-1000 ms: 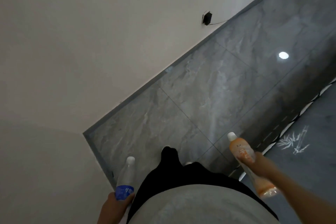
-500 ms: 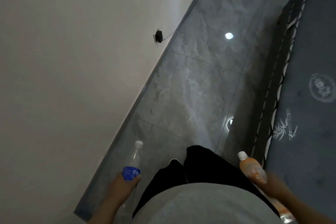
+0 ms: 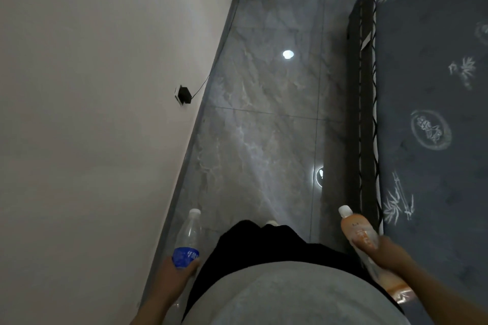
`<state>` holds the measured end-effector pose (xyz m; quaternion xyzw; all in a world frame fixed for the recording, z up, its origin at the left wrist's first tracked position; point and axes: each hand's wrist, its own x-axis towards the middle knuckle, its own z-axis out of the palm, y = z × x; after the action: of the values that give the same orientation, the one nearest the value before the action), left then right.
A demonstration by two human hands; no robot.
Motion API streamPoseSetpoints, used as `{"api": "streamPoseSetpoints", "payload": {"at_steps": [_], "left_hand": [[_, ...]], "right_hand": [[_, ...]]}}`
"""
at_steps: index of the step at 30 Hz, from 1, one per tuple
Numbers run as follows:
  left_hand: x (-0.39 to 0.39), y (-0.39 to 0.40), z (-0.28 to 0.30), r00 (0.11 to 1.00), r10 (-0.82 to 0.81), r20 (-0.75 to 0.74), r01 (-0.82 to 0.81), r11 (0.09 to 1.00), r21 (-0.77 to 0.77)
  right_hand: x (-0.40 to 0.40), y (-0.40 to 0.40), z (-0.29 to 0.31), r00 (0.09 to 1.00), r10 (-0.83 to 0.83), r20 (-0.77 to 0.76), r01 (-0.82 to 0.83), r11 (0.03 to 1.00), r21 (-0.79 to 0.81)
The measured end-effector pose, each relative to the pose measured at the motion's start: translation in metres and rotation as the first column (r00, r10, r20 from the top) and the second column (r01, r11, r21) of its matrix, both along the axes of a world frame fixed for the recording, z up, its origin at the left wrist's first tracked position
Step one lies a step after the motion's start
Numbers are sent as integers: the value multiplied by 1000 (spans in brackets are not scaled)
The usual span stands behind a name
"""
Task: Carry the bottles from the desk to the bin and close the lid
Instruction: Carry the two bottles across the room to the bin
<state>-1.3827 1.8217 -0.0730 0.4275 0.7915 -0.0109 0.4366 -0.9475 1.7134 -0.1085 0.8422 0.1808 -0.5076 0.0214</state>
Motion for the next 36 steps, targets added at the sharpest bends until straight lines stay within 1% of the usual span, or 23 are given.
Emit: {"api": "streamPoseSetpoints", "payload": {"at_steps": [4, 8, 10, 13, 15, 19, 24, 28, 31, 36], "left_hand": [[-5, 36, -7, 999, 24, -25, -26, 998, -66], [-6, 86, -22, 996, -19, -90, 3, 983, -183], [-1, 123, -26, 994, -50, -98, 28, 977, -212], [10, 181, -26, 993, -101, -55, 87, 975, -203], [20, 220, -23, 988, -143, -59, 130, 974, -186], [58, 302, -15, 971, -236, -32, 229, 962, -146], [111, 378, -10, 949, -316, -4, 314, 943, -114], [153, 424, -15, 944, -331, -11, 328, 938, -109], [179, 448, -20, 945, -326, -35, 320, 939, -129], [208, 481, -28, 959, -279, -50, 265, 945, -192]], "right_hand": [[9, 54, 6, 1000, 5, 17, -6, 999, 39], [17, 100, 5, 1000, -9, 13, 9, 999, 31], [19, 119, 3, 999, -42, 6, 41, 999, 26], [23, 142, 1, 996, -91, -25, 90, 996, -19], [23, 154, 2, 991, -130, -30, 128, 990, -58], [31, 172, 3, 975, -220, -27, 217, 972, -88], [53, 202, 4, 948, -318, -28, 312, 942, -122], [92, 249, 0, 949, -317, -3, 314, 941, -126], [130, 296, 1, 958, -288, -1, 287, 956, -67], [193, 381, 10, 972, -224, 65, 223, 974, 31]]}}
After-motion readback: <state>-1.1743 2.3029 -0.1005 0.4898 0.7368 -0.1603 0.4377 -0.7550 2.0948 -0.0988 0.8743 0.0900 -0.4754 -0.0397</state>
